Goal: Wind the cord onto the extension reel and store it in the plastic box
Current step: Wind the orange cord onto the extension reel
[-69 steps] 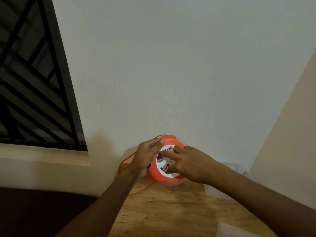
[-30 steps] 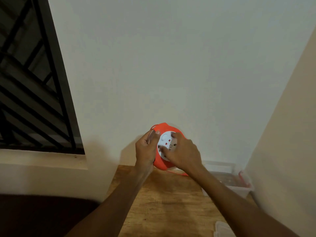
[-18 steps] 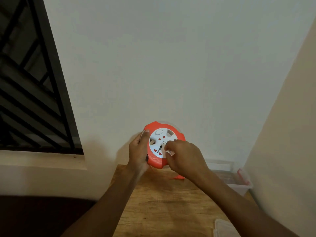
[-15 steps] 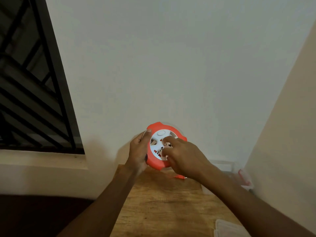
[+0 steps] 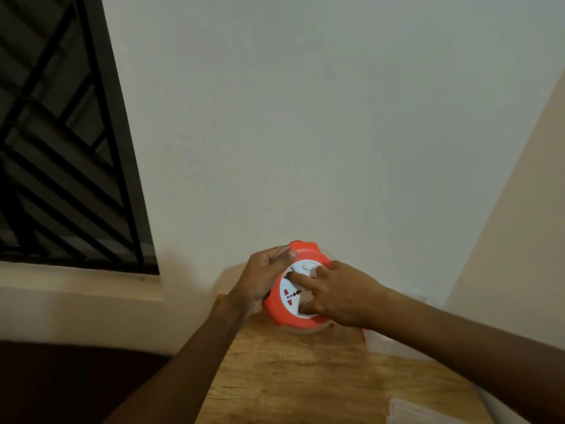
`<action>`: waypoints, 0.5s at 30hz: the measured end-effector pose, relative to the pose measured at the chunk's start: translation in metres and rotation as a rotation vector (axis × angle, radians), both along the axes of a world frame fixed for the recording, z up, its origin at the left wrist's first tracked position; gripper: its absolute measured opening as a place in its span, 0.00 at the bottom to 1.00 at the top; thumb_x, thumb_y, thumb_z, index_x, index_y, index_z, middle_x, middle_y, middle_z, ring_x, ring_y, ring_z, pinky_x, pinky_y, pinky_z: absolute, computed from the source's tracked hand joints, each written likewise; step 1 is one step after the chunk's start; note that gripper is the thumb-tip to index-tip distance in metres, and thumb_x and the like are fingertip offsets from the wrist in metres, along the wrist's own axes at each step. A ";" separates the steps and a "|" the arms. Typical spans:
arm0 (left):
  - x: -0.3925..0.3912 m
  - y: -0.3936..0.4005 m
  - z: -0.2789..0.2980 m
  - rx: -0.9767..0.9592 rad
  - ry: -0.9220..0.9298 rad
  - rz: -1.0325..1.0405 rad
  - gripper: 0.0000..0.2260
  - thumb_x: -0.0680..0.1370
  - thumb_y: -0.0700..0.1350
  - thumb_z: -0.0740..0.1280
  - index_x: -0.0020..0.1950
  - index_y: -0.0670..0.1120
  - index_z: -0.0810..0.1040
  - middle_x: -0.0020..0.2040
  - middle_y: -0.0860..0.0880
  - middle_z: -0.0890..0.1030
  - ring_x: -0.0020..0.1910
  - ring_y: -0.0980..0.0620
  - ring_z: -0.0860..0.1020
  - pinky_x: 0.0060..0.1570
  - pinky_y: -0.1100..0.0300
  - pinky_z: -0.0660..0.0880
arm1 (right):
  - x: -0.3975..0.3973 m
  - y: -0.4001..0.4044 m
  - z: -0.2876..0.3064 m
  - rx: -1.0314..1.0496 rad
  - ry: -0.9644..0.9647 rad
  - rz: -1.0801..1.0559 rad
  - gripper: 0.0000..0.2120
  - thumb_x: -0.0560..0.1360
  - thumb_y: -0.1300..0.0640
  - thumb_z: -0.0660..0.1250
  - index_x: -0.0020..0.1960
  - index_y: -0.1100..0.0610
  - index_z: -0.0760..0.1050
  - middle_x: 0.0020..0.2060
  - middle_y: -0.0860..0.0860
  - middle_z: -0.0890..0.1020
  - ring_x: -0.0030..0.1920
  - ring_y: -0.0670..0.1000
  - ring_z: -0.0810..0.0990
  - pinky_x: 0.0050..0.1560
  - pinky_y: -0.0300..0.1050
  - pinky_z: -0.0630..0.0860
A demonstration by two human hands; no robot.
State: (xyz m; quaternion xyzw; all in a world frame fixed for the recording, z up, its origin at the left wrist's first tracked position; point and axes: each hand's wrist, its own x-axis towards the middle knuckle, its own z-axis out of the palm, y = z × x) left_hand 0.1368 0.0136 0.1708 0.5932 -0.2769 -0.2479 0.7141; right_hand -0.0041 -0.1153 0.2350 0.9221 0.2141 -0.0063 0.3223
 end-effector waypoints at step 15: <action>-0.003 -0.002 0.007 0.120 -0.034 -0.076 0.12 0.81 0.52 0.70 0.63 0.50 0.84 0.54 0.48 0.89 0.51 0.44 0.88 0.49 0.51 0.85 | 0.005 -0.001 0.010 -0.339 0.017 0.237 0.20 0.76 0.53 0.68 0.67 0.45 0.71 0.58 0.63 0.76 0.43 0.59 0.80 0.45 0.53 0.78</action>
